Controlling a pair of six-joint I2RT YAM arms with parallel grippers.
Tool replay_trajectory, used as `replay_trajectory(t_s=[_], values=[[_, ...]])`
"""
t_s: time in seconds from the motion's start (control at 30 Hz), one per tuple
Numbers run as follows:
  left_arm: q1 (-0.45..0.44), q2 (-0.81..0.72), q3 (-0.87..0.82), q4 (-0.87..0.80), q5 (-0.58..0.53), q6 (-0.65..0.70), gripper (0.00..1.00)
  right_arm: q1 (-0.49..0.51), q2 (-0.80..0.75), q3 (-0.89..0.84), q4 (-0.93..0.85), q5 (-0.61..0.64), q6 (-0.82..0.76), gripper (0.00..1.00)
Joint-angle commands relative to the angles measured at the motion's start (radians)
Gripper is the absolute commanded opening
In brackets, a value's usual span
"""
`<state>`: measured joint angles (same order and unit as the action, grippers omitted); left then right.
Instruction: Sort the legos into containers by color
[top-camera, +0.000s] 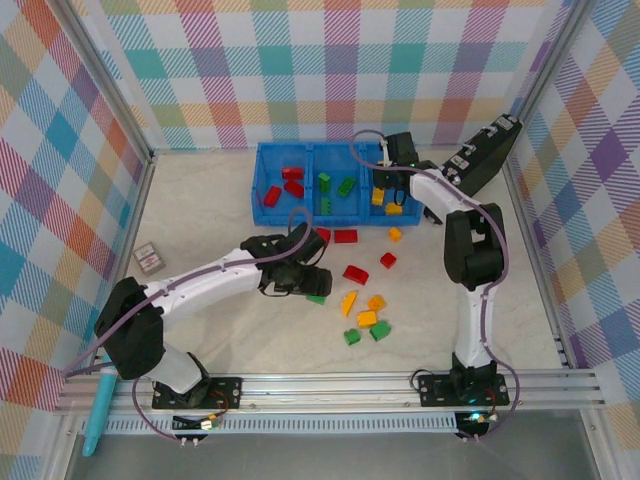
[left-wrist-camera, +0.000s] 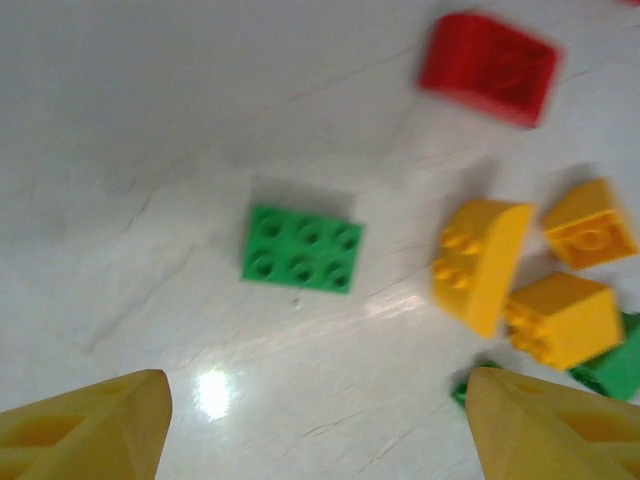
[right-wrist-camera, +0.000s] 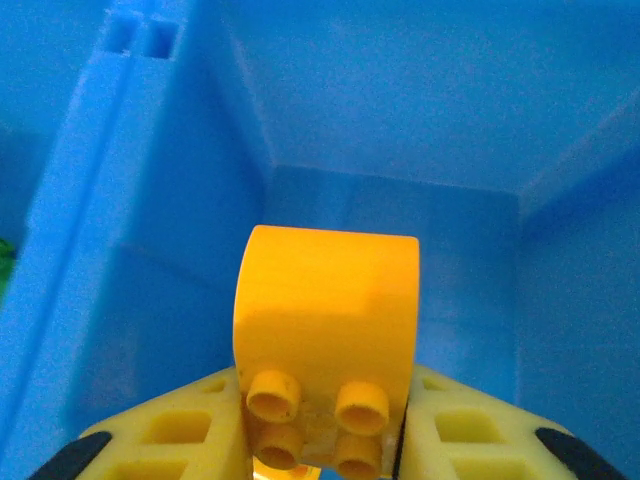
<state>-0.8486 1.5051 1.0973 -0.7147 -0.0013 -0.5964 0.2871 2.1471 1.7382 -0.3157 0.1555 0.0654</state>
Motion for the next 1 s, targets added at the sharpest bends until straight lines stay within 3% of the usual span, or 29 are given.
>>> replay_trajectory(t_s=[0.0, 0.13, 0.4, 0.7, 0.97], values=[[-0.005, -0.031, -0.069, 0.024, -0.005, -0.208, 0.80, -0.004, 0.019, 0.050, 0.000, -0.024, -0.009, 0.34], [0.002, -0.062, -0.087, 0.039, -0.038, -0.318, 0.85, -0.006, 0.045, 0.083, -0.013, -0.045, -0.013, 0.40], [0.034, -0.066, -0.175, 0.150, 0.016, -0.621, 0.85, -0.006, 0.056, 0.107, -0.003, -0.053, -0.045, 0.53], [0.034, -0.043, -0.153, 0.136, -0.078, -0.822, 0.84, -0.006, -0.053, 0.021, 0.056, -0.121, -0.082, 0.62], [0.030, 0.098, -0.072, 0.210, -0.072, -0.874, 0.81, -0.006, -0.241, -0.121, -0.064, -0.128, 0.151, 0.63]])
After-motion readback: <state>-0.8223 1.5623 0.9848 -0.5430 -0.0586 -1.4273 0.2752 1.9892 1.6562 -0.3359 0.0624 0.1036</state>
